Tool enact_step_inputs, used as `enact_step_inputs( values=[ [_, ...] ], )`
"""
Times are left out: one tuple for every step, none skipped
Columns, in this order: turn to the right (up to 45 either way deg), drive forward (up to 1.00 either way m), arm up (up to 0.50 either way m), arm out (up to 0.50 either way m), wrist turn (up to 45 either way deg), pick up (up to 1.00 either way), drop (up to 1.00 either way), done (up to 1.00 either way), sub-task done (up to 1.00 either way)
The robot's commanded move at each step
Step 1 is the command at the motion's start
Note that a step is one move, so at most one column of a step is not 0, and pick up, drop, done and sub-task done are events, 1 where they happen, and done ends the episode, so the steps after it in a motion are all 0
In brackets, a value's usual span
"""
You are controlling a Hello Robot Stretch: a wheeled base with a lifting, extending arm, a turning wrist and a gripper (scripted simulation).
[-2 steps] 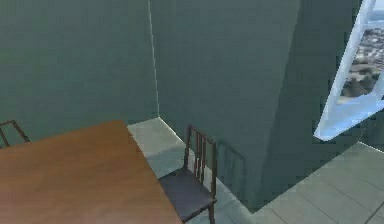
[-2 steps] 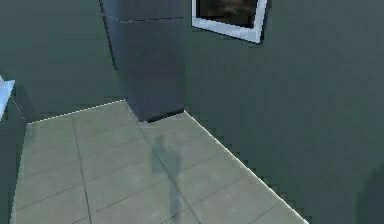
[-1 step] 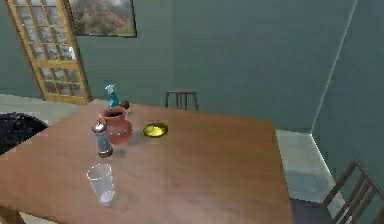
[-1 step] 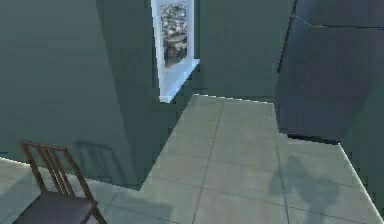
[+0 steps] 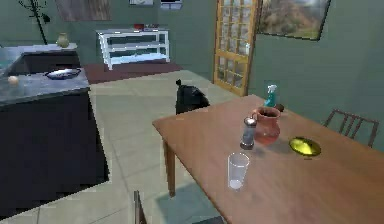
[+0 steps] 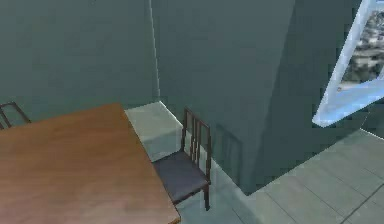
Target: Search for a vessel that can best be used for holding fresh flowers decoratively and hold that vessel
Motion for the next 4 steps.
enact_step_inputs(
  values=[
    [-45.0,0.00,0.00,0.00,0.0,0.00,0.00,0.00,0.00],
    [-9.0,0.00,0.00,0.00,0.0,0.00,0.00,0.00,0.00],
    [-18.0,0.00,0.00,0.00,0.0,0.00,0.00,0.00,0.00],
    [0.0,0.30,0.00,0.00,0.0,0.00,0.00,0.00,0.00]
  ],
)
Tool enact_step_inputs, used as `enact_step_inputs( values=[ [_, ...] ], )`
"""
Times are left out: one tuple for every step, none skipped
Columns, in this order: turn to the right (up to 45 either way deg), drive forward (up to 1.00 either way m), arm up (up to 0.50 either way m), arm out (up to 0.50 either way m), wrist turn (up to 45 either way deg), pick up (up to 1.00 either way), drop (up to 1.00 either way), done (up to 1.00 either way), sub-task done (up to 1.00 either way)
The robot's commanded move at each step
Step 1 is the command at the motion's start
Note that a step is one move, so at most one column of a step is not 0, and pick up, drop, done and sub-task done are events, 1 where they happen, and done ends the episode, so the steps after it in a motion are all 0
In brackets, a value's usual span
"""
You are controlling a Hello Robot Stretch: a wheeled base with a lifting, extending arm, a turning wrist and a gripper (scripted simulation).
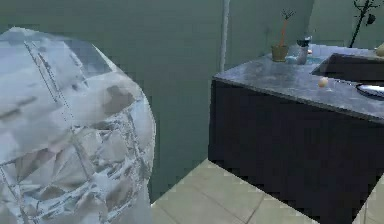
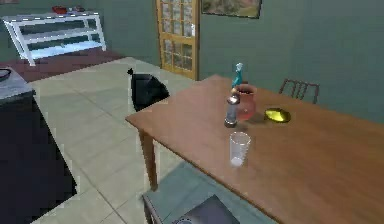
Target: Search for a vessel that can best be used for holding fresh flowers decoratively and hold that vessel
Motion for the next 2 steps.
enact_step_inputs(
  values=[
    [42.0,0.00,0.00,0.00,0.0,0.00,0.00,0.00,0.00],
    [0.0,0.55,0.00,0.00,0.0,0.00,0.00,0.00,0.00]
  ],
)
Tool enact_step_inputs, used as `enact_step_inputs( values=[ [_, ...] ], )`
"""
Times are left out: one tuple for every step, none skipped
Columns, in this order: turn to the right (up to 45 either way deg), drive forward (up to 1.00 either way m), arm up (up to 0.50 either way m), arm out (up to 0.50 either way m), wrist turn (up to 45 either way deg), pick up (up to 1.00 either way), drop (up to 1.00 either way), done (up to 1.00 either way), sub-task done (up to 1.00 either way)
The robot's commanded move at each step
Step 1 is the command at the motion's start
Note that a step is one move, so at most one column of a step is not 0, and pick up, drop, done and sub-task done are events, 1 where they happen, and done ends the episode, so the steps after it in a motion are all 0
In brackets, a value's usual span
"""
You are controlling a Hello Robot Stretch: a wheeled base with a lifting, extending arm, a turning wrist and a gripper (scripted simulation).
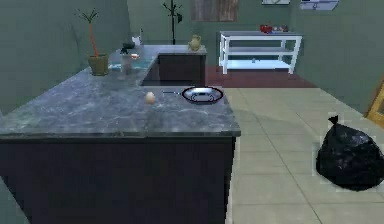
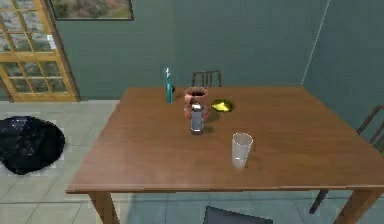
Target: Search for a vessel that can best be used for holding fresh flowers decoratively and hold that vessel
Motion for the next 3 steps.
enact_step_inputs(
  values=[
    [30.0,0.00,0.00,0.00,0.0,0.00,0.00,0.00,0.00],
    [0.0,0.65,0.00,0.00,0.0,0.00,0.00,0.00,0.00],
    [21.0,0.00,0.00,0.00,0.0,0.00,0.00,0.00,0.00]
  ],
)
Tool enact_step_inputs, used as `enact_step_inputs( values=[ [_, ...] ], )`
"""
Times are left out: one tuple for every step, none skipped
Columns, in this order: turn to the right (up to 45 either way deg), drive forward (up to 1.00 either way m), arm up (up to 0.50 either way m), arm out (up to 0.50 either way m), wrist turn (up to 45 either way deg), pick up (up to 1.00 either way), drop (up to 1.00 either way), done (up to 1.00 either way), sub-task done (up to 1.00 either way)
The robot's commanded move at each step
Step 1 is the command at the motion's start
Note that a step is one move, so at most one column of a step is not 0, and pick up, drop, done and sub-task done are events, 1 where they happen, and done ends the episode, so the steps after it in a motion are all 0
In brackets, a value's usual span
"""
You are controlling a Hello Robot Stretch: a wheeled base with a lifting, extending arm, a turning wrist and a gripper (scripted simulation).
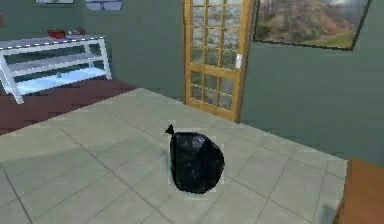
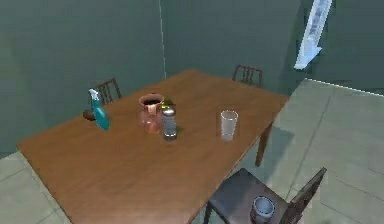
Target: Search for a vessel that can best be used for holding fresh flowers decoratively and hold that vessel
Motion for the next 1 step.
enact_step_inputs(
  values=[
    [0.0,0.15,0.00,0.00,0.0,0.00,0.00,0.00,0.00]
  ],
)
